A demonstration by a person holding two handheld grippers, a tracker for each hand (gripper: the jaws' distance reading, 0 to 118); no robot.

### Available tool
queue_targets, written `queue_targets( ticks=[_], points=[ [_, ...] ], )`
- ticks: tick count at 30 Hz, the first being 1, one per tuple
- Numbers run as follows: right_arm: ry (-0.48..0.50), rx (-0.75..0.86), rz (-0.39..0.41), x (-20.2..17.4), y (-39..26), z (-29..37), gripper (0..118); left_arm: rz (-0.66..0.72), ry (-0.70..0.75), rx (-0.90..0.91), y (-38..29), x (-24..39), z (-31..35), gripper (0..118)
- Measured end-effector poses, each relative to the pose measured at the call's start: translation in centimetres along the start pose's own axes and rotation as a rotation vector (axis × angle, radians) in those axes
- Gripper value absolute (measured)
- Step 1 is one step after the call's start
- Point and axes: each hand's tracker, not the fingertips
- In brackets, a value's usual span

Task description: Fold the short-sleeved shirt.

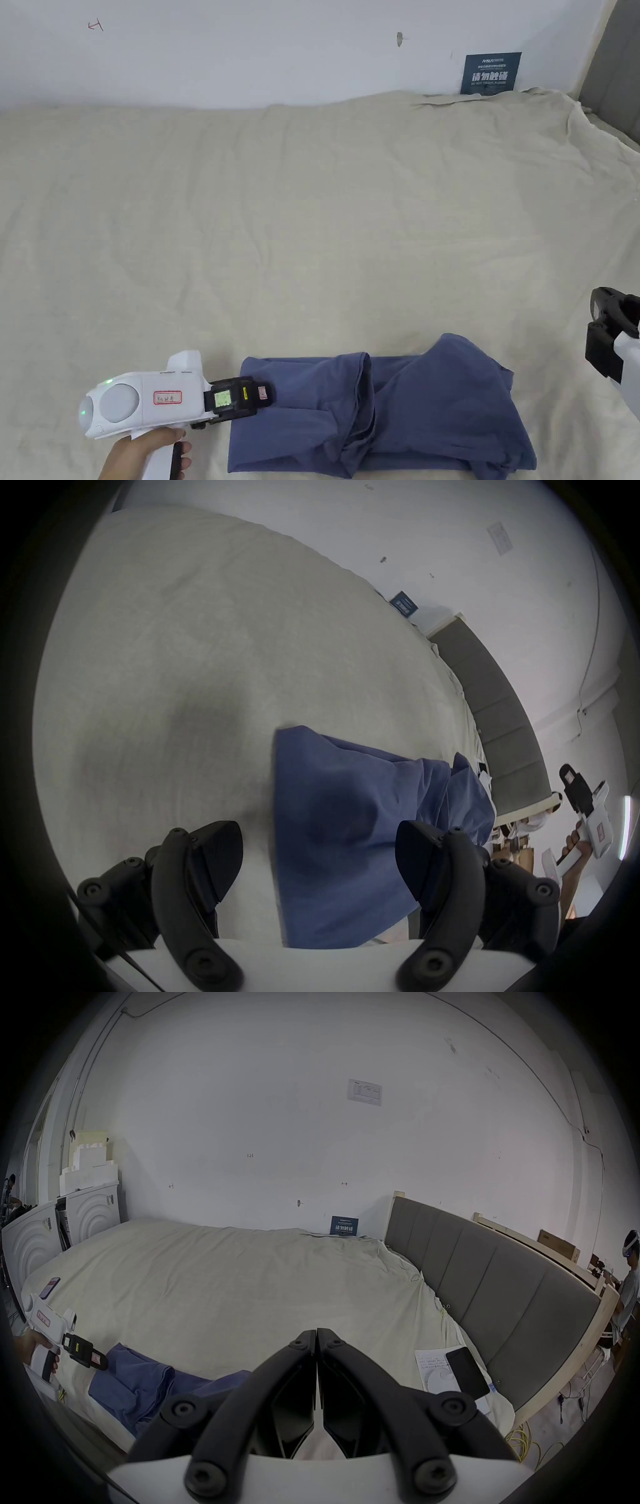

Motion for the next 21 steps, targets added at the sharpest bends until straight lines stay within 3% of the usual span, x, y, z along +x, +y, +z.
queue_targets(
  ticks=[2,4,6,7,9,21],
  points=[
    [0.002,-0.004,-0.001,0.0,-0.1,-0.1,1,-0.006,-0.009,-0.004,0.0,0.3,-0.4,86],
    [0.005,-0.008,-0.002,-0.1,-0.1,-0.2,1,-0.003,-0.045,-0.008,0.1,0.8,-0.7,63],
    [0.006,-0.01,0.0,-0.2,-0.1,-0.3,1,-0.012,-0.032,-0.028,-0.1,1.4,-1.5,59],
    [0.008,-0.011,0.001,-0.3,-0.1,-0.3,1,-0.033,-0.023,-0.032,-0.2,1.7,-1.6,50],
    [0.01,-0.01,-0.001,-0.3,-0.1,-0.3,1,-0.043,-0.009,-0.03,-0.3,1.8,-1.8,13],
    [0.013,0.017,-0.007,0.1,0.8,-0.1,1,-0.15,0.107,-0.025,0.5,4.1,3.7,9]
  ],
)
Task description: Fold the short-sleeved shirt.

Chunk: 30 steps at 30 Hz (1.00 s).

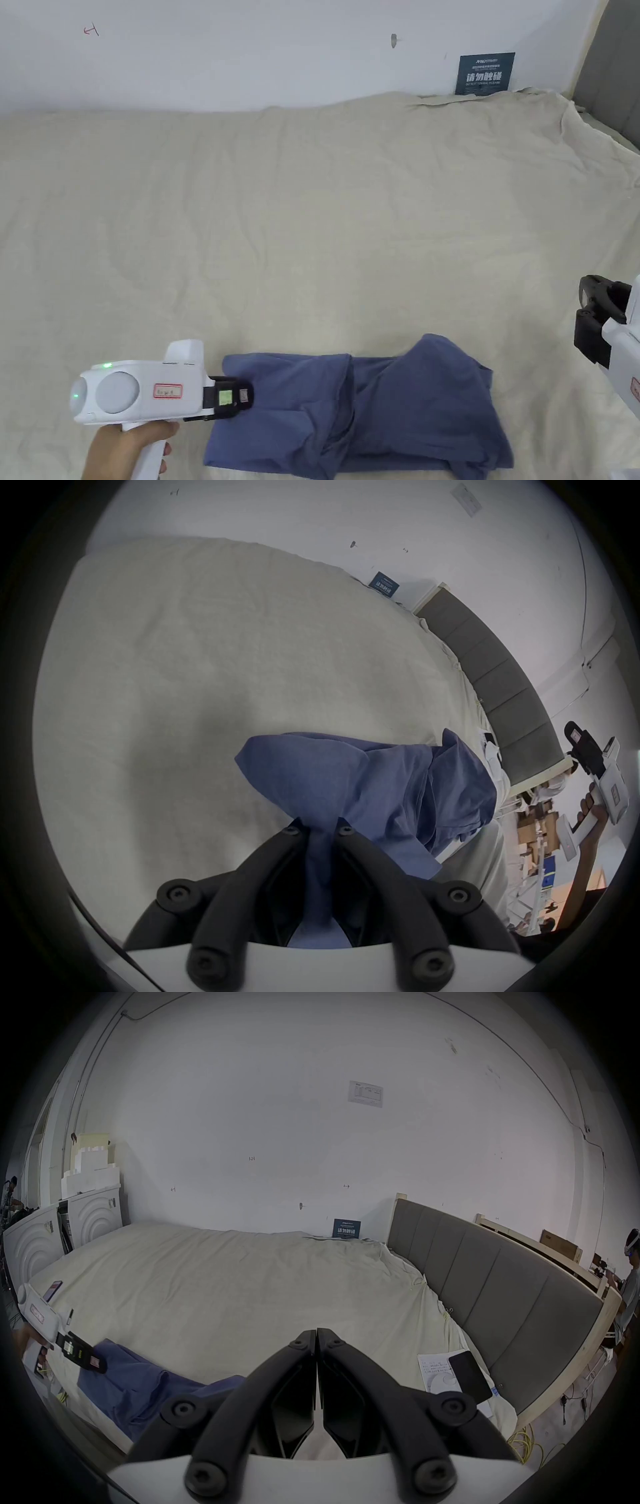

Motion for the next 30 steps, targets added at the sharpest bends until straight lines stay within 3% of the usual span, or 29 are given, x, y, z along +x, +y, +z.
queue_targets(
  ticks=[7,13,21,30],
  points=[
    [0.017,0.01,-0.005,0.0,0.0,0.1,1,0.097,0.143,0.005,0.3,-3.5,5.9,9],
    [0.019,0.006,-0.015,0.1,-0.3,0.3,1,0.073,0.129,0.007,1.8,1.5,7.4,9],
    [0.009,0.016,-0.017,0.6,-0.2,0.9,1,-0.085,-0.02,-0.076,4.4,10.5,2.3,9],
    [0.003,0.021,-0.024,0.9,-0.2,1.2,1,-0.214,-0.035,-0.22,3.8,18.4,-6.8,9]
  ],
)
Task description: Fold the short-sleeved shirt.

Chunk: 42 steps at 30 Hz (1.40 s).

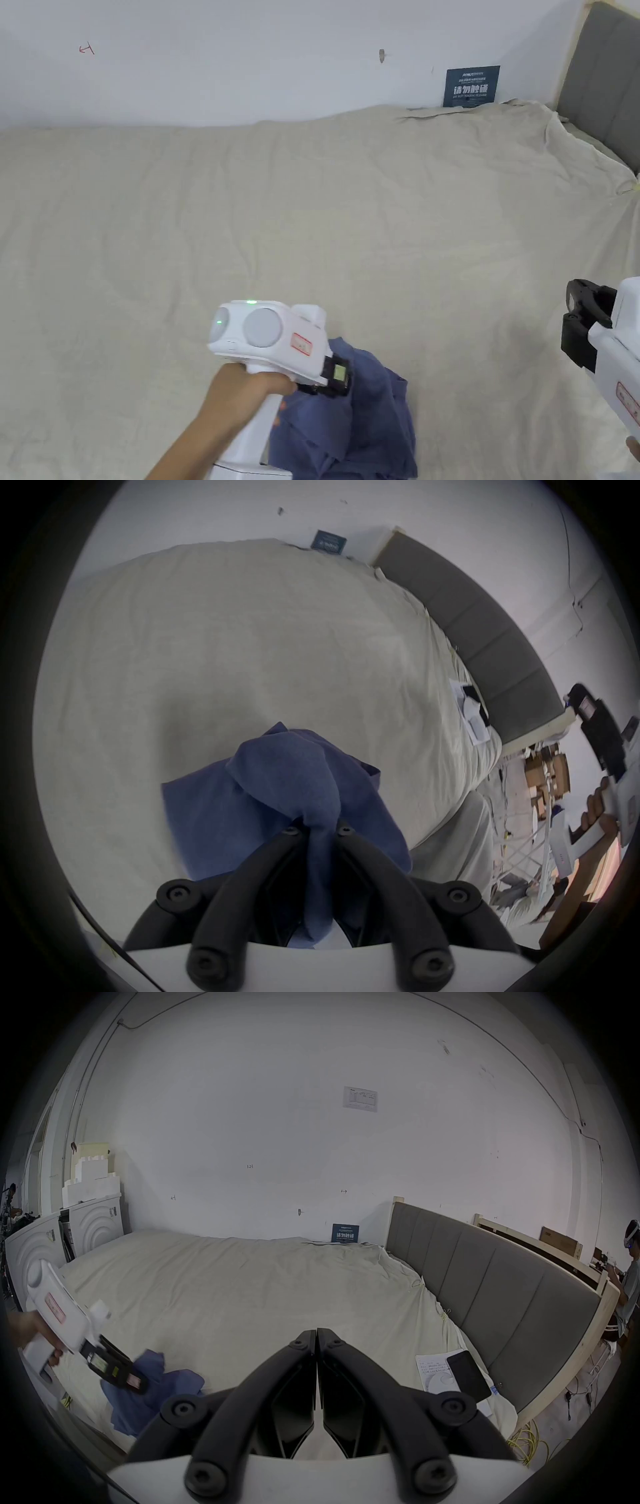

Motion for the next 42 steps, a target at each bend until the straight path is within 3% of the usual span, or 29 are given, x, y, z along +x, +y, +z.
queue_targets(
  ticks=[9,12,14,16,19,27,30,32,34,36,37,42],
  points=[
    [-0.007,-0.004,-0.008,0.3,-0.4,0.3,1,-0.007,0.115,-0.078,0.5,3.4,-6.3,11],
    [-0.011,-0.007,-0.005,0.5,-0.4,0.4,1,-0.006,0.111,-0.064,0.3,4.0,-6.6,31],
    [-0.014,-0.007,-0.006,0.7,-0.3,0.5,1,-0.006,0.09,-0.053,0.3,4.3,-6.2,61],
    [-0.017,-0.005,-0.007,0.8,-0.3,0.6,1,0.005,0.045,-0.041,0.3,4.4,-5.3,83],
    [-0.023,-0.004,-0.004,1.0,-0.1,0.8,1,-0.009,0.035,0.032,0.1,4.4,-2.8,105],
    [-0.027,0.001,-0.001,0.8,0.2,0.7,1,-0.002,0.109,0.331,-1.6,0.2,4.4,107],
    [-0.02,0.0,0.001,0.5,0.3,0.5,1,-0.037,0.197,0.426,-3.1,-1.5,5.1,102],
    [-0.015,-0.002,0.005,0.3,0.3,0.4,1,-0.074,0.245,0.485,-4.4,-2.7,4.7,75],
    [-0.011,-0.004,0.006,0.2,0.3,0.3,1,-0.06,0.26,0.499,-5.4,-3.8,3.8,29],
    [-0.011,-0.008,0.007,0.1,0.2,0.2,1,-0.058,0.277,0.499,-6.4,-4.5,2.9,5],
    [-0.011,-0.01,0.007,0.1,0.1,0.2,1,-0.073,0.283,0.499,-7.0,-4.8,2.3,0],
    [-0.018,-0.02,0.007,0.3,-0.2,0.2,1,-0.117,0.264,0.453,-8.8,-4.9,-0.6,0]
  ],
)
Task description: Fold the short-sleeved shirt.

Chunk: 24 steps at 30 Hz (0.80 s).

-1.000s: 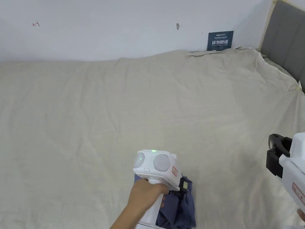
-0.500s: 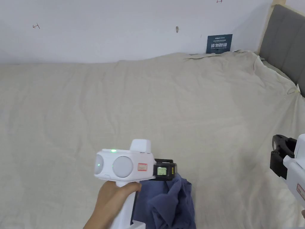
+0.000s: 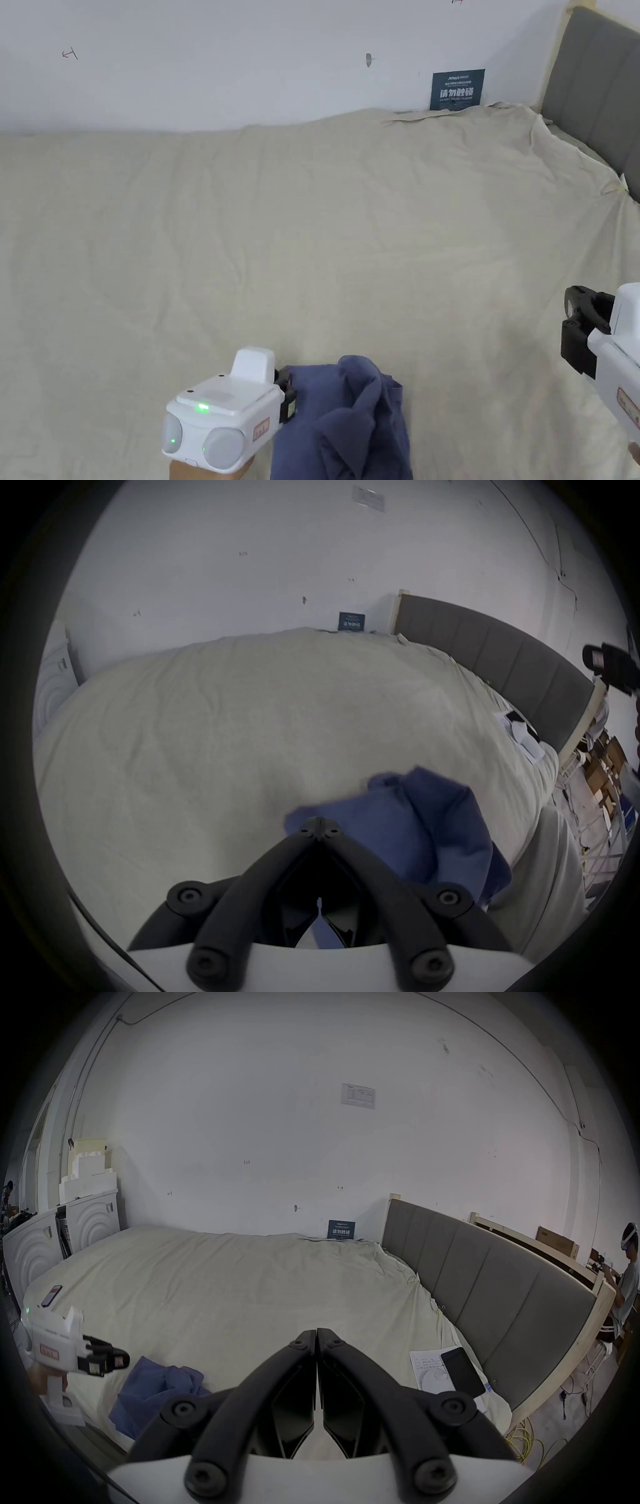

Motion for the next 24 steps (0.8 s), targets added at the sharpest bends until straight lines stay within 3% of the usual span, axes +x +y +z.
queue_targets(
  ticks=[13,24],
  points=[
    [-0.033,-0.024,-0.02,1.9,-0.9,0.3,1,0.032,-0.194,-0.026,-2.0,8.4,-3.4,0],
    [-0.058,-0.04,-0.023,3.1,-1.3,0.3,1,0.049,-0.204,-0.033,-3.5,12.1,-5.1,0]
  ],
)
